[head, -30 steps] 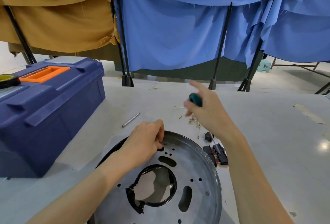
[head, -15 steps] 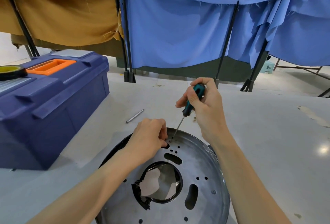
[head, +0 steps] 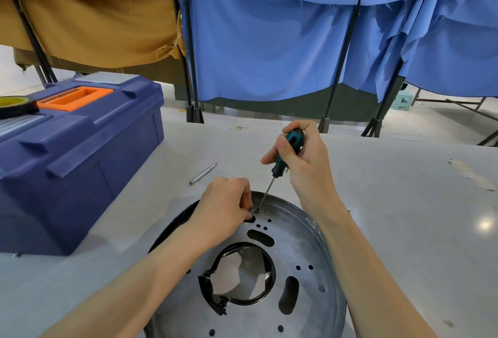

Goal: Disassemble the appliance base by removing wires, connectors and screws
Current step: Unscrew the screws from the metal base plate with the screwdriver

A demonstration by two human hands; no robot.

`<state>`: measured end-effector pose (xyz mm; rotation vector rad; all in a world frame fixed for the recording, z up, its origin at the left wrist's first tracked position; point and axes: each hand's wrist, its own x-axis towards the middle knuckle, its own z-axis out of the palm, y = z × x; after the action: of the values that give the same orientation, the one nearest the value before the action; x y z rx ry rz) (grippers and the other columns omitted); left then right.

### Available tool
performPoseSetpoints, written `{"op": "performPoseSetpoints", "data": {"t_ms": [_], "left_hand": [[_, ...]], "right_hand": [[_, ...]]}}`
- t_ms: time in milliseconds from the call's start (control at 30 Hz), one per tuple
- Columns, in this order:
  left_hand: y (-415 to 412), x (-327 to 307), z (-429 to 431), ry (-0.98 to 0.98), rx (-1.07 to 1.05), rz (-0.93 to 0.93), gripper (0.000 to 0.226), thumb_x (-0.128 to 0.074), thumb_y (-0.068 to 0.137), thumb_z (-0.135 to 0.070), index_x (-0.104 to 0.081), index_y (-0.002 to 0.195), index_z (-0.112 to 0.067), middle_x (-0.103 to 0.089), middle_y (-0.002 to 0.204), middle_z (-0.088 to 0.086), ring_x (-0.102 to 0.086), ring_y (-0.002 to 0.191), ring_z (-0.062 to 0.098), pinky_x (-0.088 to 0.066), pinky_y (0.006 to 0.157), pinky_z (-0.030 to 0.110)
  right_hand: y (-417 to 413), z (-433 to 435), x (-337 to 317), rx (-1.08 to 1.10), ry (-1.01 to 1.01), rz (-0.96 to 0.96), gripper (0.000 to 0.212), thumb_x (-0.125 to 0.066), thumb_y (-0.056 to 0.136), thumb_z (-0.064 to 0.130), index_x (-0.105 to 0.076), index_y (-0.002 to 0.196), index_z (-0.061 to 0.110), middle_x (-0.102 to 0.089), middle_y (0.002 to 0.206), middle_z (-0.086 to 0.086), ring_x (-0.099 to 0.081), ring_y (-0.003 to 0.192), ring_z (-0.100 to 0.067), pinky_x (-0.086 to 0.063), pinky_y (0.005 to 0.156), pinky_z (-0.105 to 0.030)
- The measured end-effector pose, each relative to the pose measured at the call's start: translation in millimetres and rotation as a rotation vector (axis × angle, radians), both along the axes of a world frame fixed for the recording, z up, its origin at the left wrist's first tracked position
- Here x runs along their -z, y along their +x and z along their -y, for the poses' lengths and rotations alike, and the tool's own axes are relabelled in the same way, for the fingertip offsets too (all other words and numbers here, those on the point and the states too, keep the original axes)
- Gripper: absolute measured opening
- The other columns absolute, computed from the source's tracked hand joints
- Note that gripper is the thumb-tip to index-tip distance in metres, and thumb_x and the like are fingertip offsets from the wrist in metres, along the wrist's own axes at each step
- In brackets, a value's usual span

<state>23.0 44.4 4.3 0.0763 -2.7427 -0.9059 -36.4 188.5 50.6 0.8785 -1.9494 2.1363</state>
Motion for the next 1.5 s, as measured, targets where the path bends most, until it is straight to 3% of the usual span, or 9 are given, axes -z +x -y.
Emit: {"op": "performPoseSetpoints", "data": {"t_ms": [433, 567, 833, 967, 1067, 1133, 1333, 1400, 1500], "left_hand": [[-1.3, 1.2, 0.6, -0.02, 0.0, 0.01, 0.039, -0.081, 0.069, -0.009, -0.049, 0.062, -0.029, -0.067, 0.076, -0.004, -0.066, 0.077, 0.016, -0.057, 0.071, 0.039], [-1.3, 0.7, 0.7, -0.005, 0.001, 0.023, 0.034, -0.08, 0.071, -0.01, -0.051, 0.065, -0.027, -0.068, 0.079, -0.001, -0.066, 0.077, 0.018, -0.057, 0.072, 0.041], [-2.8, -37.5, -6.3, 0.401, 0.193, -0.138, 0.021, -0.07, 0.086, -0.023, -0.062, 0.104, -0.03, -0.069, 0.095, -0.014, -0.066, 0.088, -0.002, -0.051, 0.078, 0.014], [-4.3, -45.7, -15.8, 0.58, 0.248, -0.109, 0.017, -0.053, 0.096, -0.004, -0.063, 0.1, -0.018, -0.073, 0.093, 0.003, -0.072, 0.086, 0.017, -0.057, 0.084, 0.035], [-3.8, -40.1, -17.9, 0.594, 0.164, -0.144, 0.018, -0.053, 0.096, -0.003, -0.066, 0.096, -0.015, -0.072, 0.085, 0.006, -0.072, 0.08, 0.023, -0.058, 0.081, 0.046], [-3.4, -35.8, -17.4, 0.552, 0.128, -0.186, 0.007, -0.062, 0.092, -0.01, -0.066, 0.093, -0.017, -0.072, 0.079, 0.002, -0.072, 0.075, 0.019, -0.059, 0.077, 0.046], [-4.7, -37.1, -18.8, 0.469, 0.069, -0.189, 0.02, -0.075, 0.081, -0.025, -0.055, 0.081, -0.019, -0.069, 0.069, -0.003, -0.071, 0.071, 0.014, -0.059, 0.074, 0.043], [-6.0, -38.1, -16.9, 0.536, 0.149, -0.093, 0.006, -0.063, 0.091, -0.017, -0.061, 0.092, -0.024, -0.07, 0.081, -0.002, -0.072, 0.08, 0.016, -0.058, 0.083, 0.043], [-5.2, -36.2, -12.7, 0.605, 0.209, -0.048, 0.021, -0.05, 0.098, -0.006, -0.064, 0.094, -0.022, -0.073, 0.091, 0.004, -0.072, 0.087, 0.017, -0.057, 0.088, 0.039]], "right_hand": [[0.2, -0.2, 0.7, -0.018, 0.0, 0.021, 0.011, -0.049, 0.098, 0.006, -0.046, 0.1, 0.016, -0.067, 0.067, -0.003, -0.068, 0.069, -0.027, -0.055, 0.057, -0.03], [2.1, -0.5, -4.1, -0.036, 0.046, -0.014, 0.013, -0.053, 0.096, 0.004, -0.048, 0.098, 0.016, -0.066, 0.081, -0.015, -0.069, 0.073, -0.023, -0.057, 0.059, -0.03], [8.4, -7.5, -17.9, 0.002, 0.233, -0.189, 0.036, -0.071, 0.08, -0.001, -0.069, 0.097, 0.03, -0.063, 0.095, 0.004, -0.058, 0.086, -0.014, -0.054, 0.076, -0.026], [12.1, -6.3, -19.4, -0.013, 0.213, -0.166, 0.039, -0.058, 0.087, -0.01, -0.069, 0.106, 0.022, -0.064, 0.095, -0.015, -0.06, 0.078, -0.02, -0.054, 0.063, -0.018], [14.7, -4.5, -20.2, -0.003, 0.273, -0.198, 0.021, -0.063, 0.092, 0.012, -0.067, 0.109, 0.024, -0.06, 0.1, -0.008, -0.06, 0.086, -0.016, -0.054, 0.062, -0.022], [14.5, -4.0, -21.5, 0.048, 0.316, -0.234, 0.022, -0.068, 0.089, 0.022, -0.068, 0.11, 0.029, -0.057, 0.103, -0.003, -0.058, 0.09, -0.011, -0.049, 0.068, -0.015], [16.6, -2.9, -23.8, 0.091, 0.317, -0.239, 0.038, -0.054, 0.09, -0.008, -0.069, 0.114, 0.018, -0.068, 0.099, -0.001, -0.063, 0.095, -0.016, -0.052, 0.089, -0.025], [16.2, -4.6, -24.1, 0.07, 0.313, -0.223, 0.034, -0.051, 0.092, -0.008, -0.069, 0.107, 0.017, -0.067, 0.099, -0.002, -0.063, 0.099, -0.017, -0.054, 0.087, -0.023], [18.1, -5.1, -26.5, 0.032, 0.312, -0.228, 0.02, -0.068, 0.087, 0.011, -0.07, 0.101, 0.025, -0.062, 0.103, 0.001, -0.06, 0.096, -0.013, -0.052, 0.074, -0.018]]}}
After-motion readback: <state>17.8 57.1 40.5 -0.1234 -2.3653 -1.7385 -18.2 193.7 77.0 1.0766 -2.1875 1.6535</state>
